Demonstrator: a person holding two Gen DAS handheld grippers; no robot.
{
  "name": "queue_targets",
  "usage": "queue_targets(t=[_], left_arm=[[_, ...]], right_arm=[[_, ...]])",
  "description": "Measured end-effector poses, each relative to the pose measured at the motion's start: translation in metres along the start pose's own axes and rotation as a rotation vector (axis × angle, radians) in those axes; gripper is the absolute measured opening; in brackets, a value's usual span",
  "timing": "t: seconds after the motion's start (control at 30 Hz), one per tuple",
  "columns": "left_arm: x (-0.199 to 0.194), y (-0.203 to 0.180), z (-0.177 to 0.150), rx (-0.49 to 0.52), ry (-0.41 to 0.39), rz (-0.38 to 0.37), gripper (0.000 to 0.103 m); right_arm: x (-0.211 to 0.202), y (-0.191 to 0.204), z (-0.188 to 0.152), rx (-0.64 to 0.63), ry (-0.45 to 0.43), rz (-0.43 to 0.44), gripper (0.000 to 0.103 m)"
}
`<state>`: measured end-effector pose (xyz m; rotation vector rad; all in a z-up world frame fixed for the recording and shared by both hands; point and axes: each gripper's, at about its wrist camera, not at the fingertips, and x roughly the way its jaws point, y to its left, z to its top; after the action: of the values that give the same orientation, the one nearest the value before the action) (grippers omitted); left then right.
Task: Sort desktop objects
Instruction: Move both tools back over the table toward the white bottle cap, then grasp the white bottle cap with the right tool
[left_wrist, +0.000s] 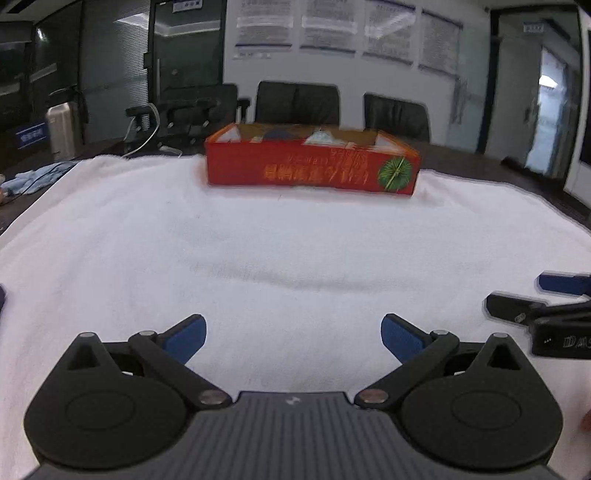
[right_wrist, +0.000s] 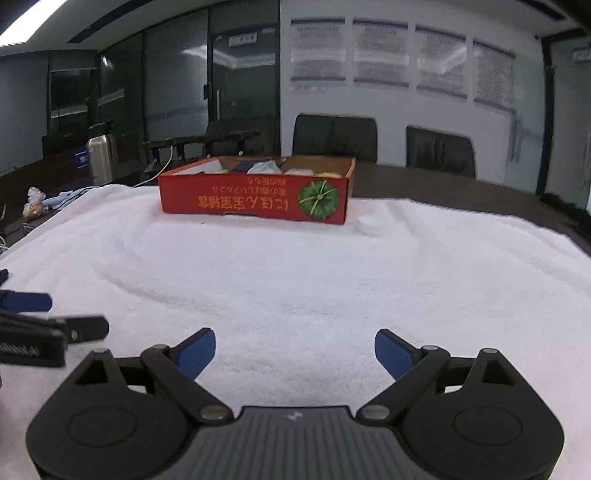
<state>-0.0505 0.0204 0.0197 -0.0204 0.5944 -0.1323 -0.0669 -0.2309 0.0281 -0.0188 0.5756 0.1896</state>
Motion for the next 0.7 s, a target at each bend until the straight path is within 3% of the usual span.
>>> queue_targets(t=[0.1,0.23,0.3,0.4,0.5,0.63,0.7], left_arm=[[0.001,-0.003,0.017,0.015,-0.051,-0.008,0.103],[0.023,-0.006,0.046,0.069,-0.056,0.015,0.103],[0.039,-0.006,0.063,0.099,-0.062,-0.042,0.103],[0.079,-0.004,0.09,0.08,0.013,-0.077,0.103],[0.125,0.002,0.114,0.008,0.109,-0.066,0.103],[0.172,0.011,0.137,-0.072,0.104,-0.086,0.103],[0.19,0.012,0.143,-0.07,0.115,-0.097,0.1]], right_arm=[[0.013,-0.013,0.026,0.03,-0.006,0.019,0.093],[0.056,-0.033,0.067,0.023,-0.036,-0.02,0.092],[0.092,-0.049,0.085,0.045,0.009,-0.012,0.09],[0.146,-0.074,0.107,0.108,0.079,-0.019,0.085],[0.191,-0.093,0.123,0.163,0.128,-0.064,0.081],[0.228,-0.099,0.134,0.142,0.167,-0.13,0.079],[0.232,-0.096,0.134,0.115,0.17,-0.137,0.066]])
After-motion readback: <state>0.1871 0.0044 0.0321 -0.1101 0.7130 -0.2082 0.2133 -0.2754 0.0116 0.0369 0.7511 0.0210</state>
